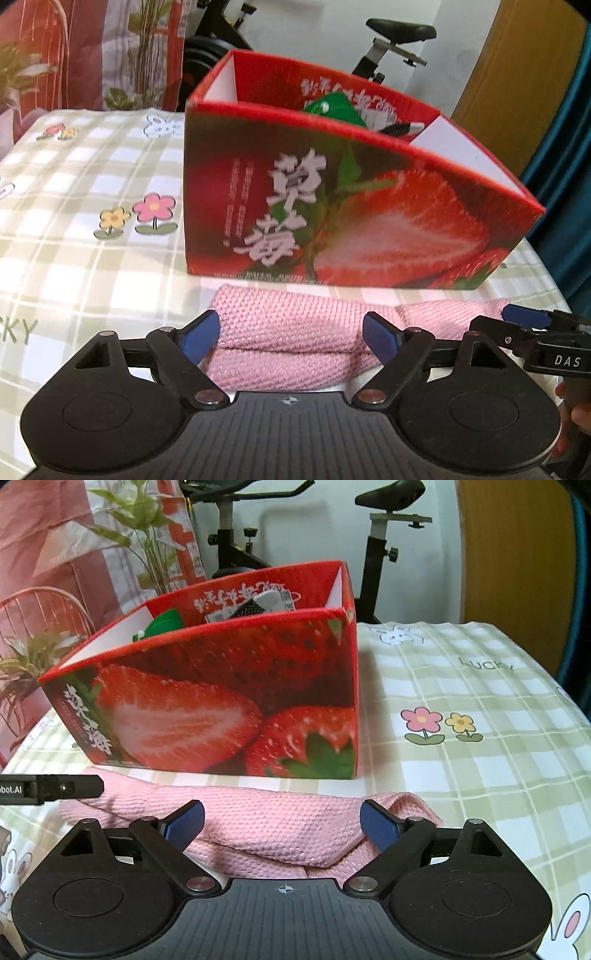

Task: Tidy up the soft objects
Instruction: 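Move both tools down to the pink knit towel on the table, then close the right gripper on the middle of the pink towel, then lift the pink towel and carry it over the red box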

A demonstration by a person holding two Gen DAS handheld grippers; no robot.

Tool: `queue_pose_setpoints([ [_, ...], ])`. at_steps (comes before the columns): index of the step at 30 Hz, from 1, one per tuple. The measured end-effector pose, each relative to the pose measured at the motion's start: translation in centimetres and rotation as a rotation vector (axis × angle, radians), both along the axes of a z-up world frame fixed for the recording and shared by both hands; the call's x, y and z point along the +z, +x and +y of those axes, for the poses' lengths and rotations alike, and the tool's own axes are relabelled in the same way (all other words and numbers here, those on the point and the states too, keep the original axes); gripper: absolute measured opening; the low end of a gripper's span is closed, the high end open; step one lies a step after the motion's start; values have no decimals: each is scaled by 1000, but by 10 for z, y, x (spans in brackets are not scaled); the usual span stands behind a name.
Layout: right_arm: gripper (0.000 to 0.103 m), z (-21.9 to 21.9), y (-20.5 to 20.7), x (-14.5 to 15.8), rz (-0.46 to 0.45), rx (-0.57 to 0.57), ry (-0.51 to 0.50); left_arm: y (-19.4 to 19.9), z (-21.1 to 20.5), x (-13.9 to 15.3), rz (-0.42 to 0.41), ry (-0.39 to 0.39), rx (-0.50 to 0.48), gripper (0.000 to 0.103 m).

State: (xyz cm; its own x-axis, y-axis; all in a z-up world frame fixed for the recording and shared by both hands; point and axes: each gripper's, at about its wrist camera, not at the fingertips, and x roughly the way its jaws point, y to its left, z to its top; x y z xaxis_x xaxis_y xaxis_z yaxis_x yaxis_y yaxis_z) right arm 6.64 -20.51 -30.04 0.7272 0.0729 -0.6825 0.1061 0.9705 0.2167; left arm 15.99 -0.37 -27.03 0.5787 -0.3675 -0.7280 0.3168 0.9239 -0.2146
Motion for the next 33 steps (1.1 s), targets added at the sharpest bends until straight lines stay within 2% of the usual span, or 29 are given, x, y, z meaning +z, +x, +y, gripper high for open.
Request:
queue_pose_setpoints([
  [8, 90, 9, 6, -9, 17, 22, -40, -6, -3, -5, -17, 16, 10, 84],
  [14, 67, 15, 7, -8, 9, 77, -38, -8, -5, -5, -27, 23, 16, 78],
  [16, 58, 17, 7, -7, 7, 90, -31, -9, -5, -4, -29, 27, 16, 74],
  [19, 50, 18, 6, -6, 9, 103, -17, -11, -4, -4, -31, 33, 9, 66],
  [20, 48, 19, 6, -6, 9, 107, -12, -13, -4, -4, -32, 36, 7, 59],
  [22, 36, 19, 5, -6, 11, 122, 11, -15, -3, -3, -28, 31, 0, 44],
  [24, 29, 22, 4, -4, 15, 141, 28, -18, -4, -3, -20, 33, -14, 24],
  [28, 18, 27, -1, 0, 13, 176, 49, -26, -2, -3, -19, 20, -21, 21],
  [33, 17, 26, -15, 24, -72, 195, 65, -36, 8, 14, -59, -21, -13, 20],
])
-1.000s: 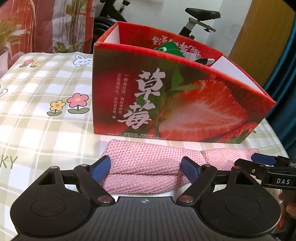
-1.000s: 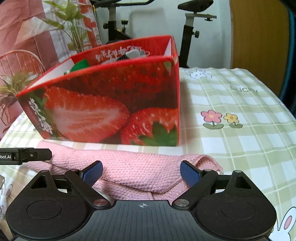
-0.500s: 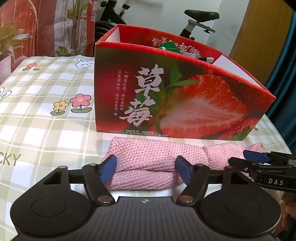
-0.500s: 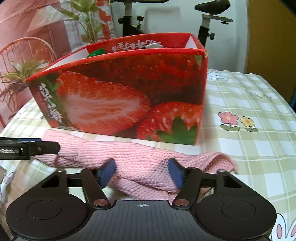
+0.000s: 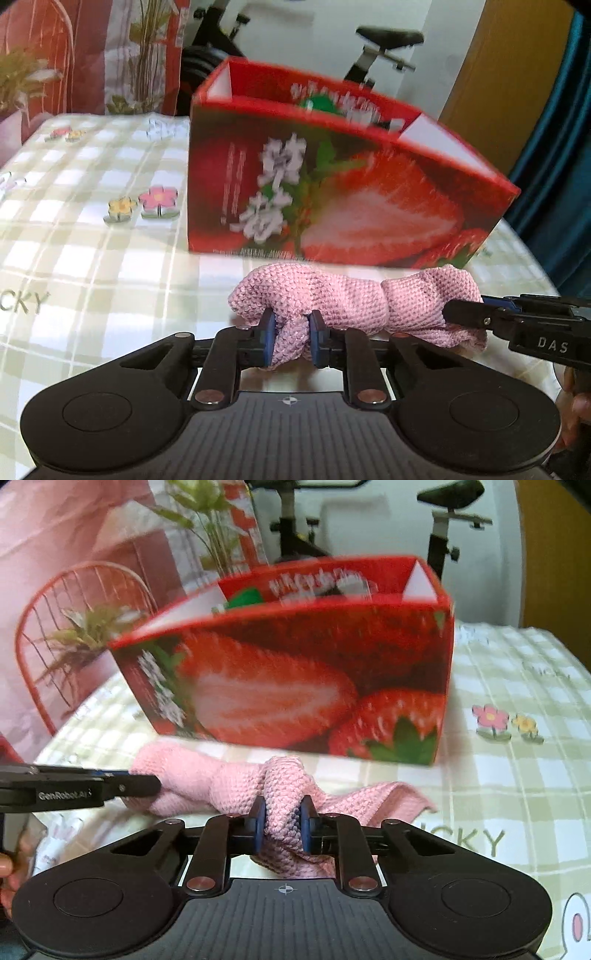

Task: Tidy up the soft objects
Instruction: 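Lift the pink towel and carry it over the red box, then lower the pink towel into the box and open the right gripper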

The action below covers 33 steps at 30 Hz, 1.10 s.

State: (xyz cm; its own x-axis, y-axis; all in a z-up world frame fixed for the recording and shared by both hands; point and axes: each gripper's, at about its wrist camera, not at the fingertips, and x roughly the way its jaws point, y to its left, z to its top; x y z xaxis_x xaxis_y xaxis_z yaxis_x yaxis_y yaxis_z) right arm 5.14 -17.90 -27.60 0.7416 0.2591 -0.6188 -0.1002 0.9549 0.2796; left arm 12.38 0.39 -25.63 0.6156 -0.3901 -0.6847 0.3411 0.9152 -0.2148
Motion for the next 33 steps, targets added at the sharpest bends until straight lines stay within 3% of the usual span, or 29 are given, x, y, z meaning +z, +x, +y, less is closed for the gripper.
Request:
queue_pose_setpoints([
  [7, 17, -11, -7, 65, -185, 12, 27, -7, 13, 70, -198, -65, 0, 20],
  [12, 17, -25, 26, 107, -244, 6, 14, 19, 0, 110, -273, -63, -7, 20],
  [15, 17, -33, 59, 117, -242, -18, -24, 49, -13, 117, -257, -62, -8, 20],
  [18, 17, -42, 93, 116, -205, -60, -43, 78, -27, 109, -189, -51, -22, 20],
  [24, 17, -33, 145, 87, -101, -69, -147, 123, -47, 85, -66, 5, -31, 20],
  [33, 17, -25, 183, 60, 10, -83, -203, 156, -55, 62, 0, 52, -36, 20],
])
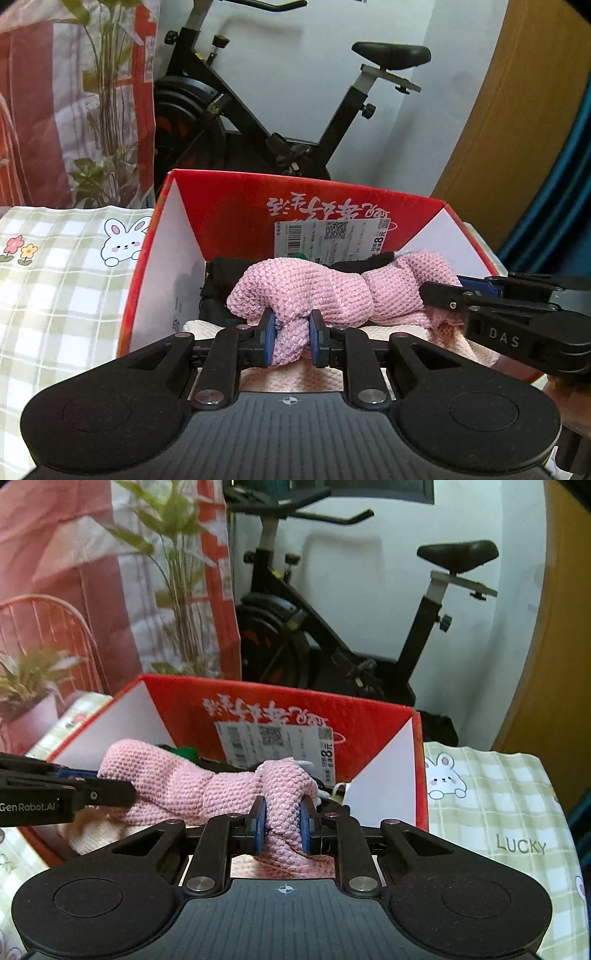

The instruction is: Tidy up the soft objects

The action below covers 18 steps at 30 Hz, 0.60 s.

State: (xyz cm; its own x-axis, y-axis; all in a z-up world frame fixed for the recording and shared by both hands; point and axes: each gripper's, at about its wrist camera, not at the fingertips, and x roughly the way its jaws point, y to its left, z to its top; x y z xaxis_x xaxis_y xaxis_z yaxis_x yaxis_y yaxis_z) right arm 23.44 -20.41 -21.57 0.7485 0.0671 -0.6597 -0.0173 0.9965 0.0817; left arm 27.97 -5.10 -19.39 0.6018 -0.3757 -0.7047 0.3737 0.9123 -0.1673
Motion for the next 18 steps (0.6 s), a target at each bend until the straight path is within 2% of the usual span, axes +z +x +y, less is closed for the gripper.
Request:
queue_pose_setpoints([
  [4, 19, 0, 6, -3, 13, -13, -1, 1, -5, 1, -4, 9, -10, 21],
  [5, 21, -3, 5, -2, 8, -13, 1, -1, -5, 3, -11, 15, -18, 24],
  [7, 30, -8, 1, 0, -10, -21, 7, -4, -4, 7, -21, 27, -25, 33],
  [9, 33, -12, -5, 5, -32, -36, 21, -8, -2, 11, -31, 26, -24, 51],
  [11, 38, -16, -11, 10, -44, -44, 36, -13, 0, 16, -46, 24, -18, 61],
  [13, 55, -16, -20, 16, -64, -49, 44, -19, 4, 23, -65, 21, -19, 70],
  [15, 66, -17, -30, 24, -88, -47, 55, -29, 8, 33, -93, 22, -13, 88],
  [17, 75, -18, -41, 35, -117, -43, 67, -40, 13, 44, -128, 18, -6, 99],
  [18, 84, -18, -48, 41, -136, -42, 72, -46, 16, 49, -146, 12, -5, 100],
])
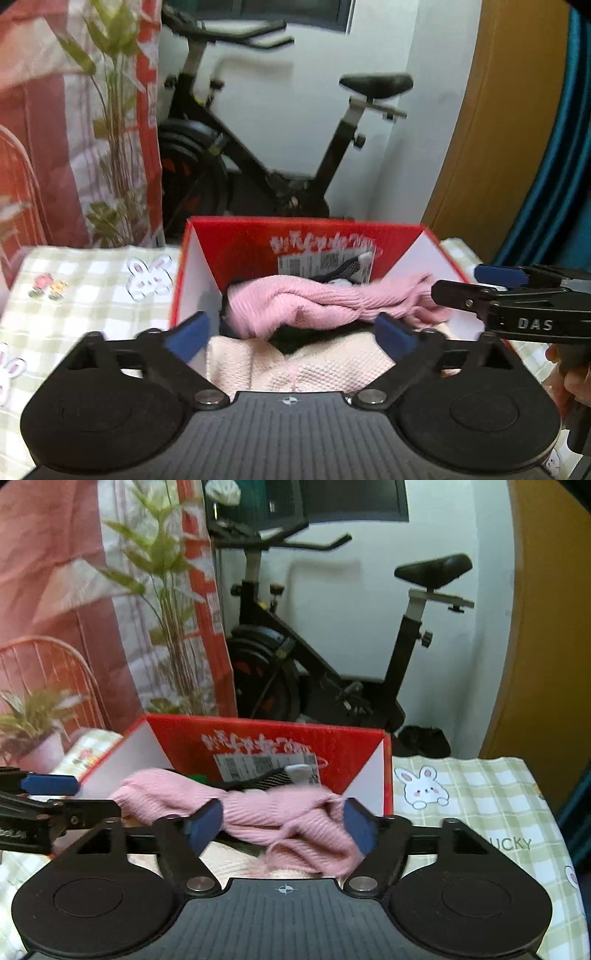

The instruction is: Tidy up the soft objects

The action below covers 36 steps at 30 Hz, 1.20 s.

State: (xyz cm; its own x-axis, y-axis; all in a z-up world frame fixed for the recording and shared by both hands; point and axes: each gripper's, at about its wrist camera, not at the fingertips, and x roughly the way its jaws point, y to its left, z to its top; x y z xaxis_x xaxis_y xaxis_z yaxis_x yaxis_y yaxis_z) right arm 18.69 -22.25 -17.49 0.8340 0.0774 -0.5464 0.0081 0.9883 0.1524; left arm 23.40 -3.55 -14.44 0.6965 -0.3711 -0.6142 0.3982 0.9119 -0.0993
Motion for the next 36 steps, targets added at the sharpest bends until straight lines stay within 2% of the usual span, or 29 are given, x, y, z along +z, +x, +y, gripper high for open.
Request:
queue_pose_setpoints([
  [3, 103, 1, -19, 20, -55, -11, 8, -18, 6, 20, -45, 12, 29, 103],
  [8, 103, 6, -50, 53, -112, -4, 16, -53, 14, 53, -135, 8, 45, 103],
  [11, 103, 10, -72, 76, -138, -55, 5, -76, 19, 73, -185, 9, 71, 103],
  [17, 103, 26, -120, 110, -170, -61, -47, -116, 31, 110, -233, -12, 114, 103],
  [21, 103, 26, -152, 129, -196, -81, -11, -145, 37, 130, -278, -17, 136, 103],
  [27, 103, 26, -191, 152, -219, -92, 16, -184, 41, 151, -347, -10, 150, 103],
  [31, 103, 25, -208, 160, -228, -99, 4, -200, 45, 160, -345, -37, 171, 103],
  [36, 103, 23, -223, 168, -234, -103, -3, -210, 42, 164, -366, -5, 180, 103],
])
